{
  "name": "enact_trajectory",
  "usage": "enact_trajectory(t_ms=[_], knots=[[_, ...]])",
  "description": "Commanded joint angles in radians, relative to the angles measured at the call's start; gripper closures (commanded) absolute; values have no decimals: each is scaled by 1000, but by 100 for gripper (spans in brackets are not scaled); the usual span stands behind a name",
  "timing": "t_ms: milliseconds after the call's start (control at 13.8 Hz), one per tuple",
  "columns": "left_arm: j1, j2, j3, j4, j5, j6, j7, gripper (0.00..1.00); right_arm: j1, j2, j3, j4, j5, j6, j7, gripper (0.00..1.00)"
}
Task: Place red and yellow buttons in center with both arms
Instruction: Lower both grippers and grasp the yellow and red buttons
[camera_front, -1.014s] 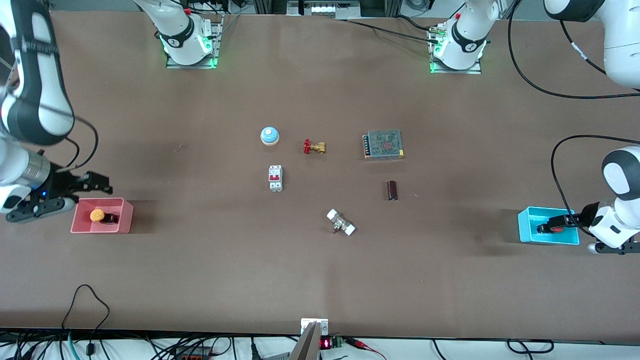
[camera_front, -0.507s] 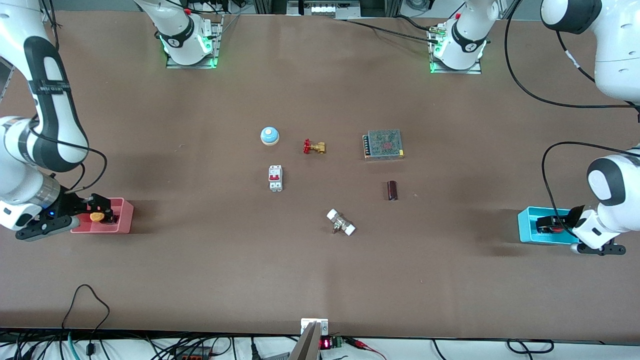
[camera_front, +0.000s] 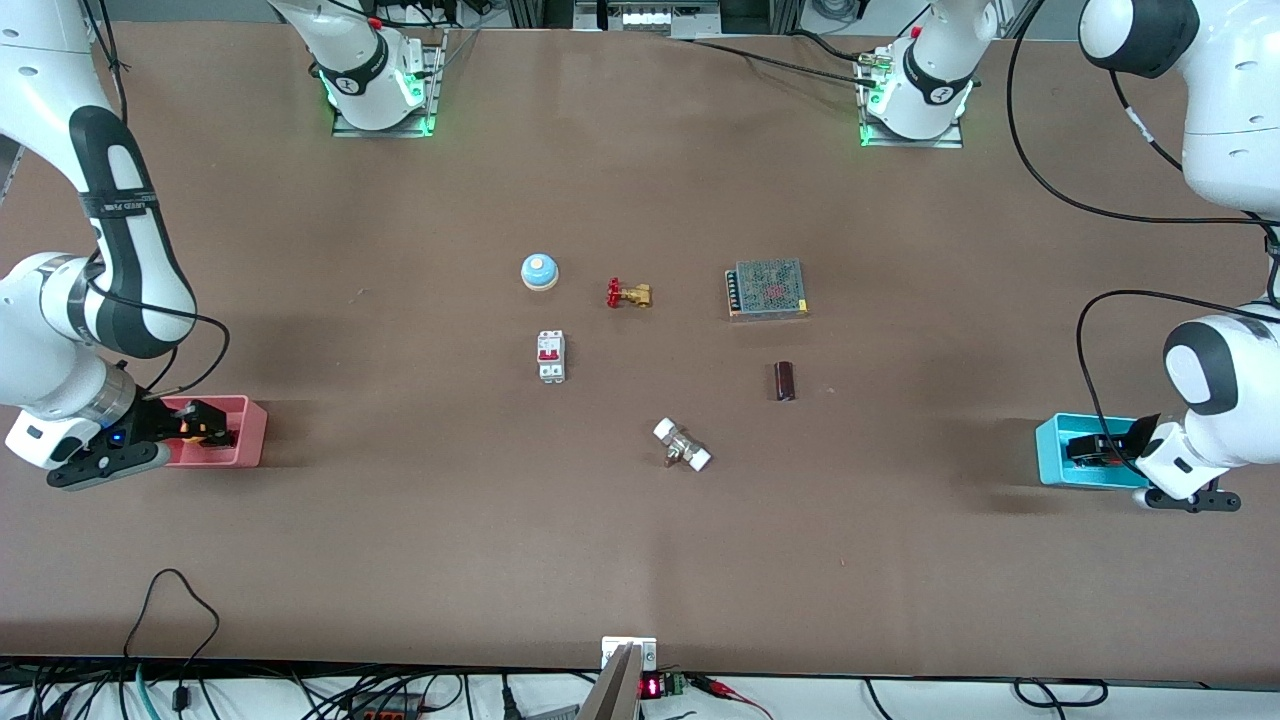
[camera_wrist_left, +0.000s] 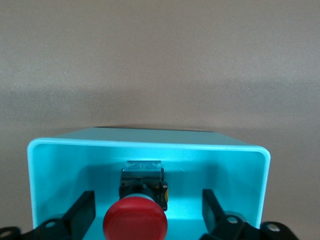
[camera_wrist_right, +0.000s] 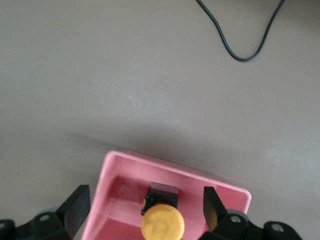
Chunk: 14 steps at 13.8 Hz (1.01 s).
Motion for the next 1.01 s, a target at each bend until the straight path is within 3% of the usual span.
enact_trajectory(t_ms=[0,362,942], knots=[[6,11,0,15,-17,7,33,16,-28,-4,10,-13,-16,3,-1,0],[6,10,0,15,-17,7,33,27,-28,13,10,-13,-16,6,-1,0],[6,2,2,1,-14,7,43,62,-29,44,10,-13,-59,17,-1,0]])
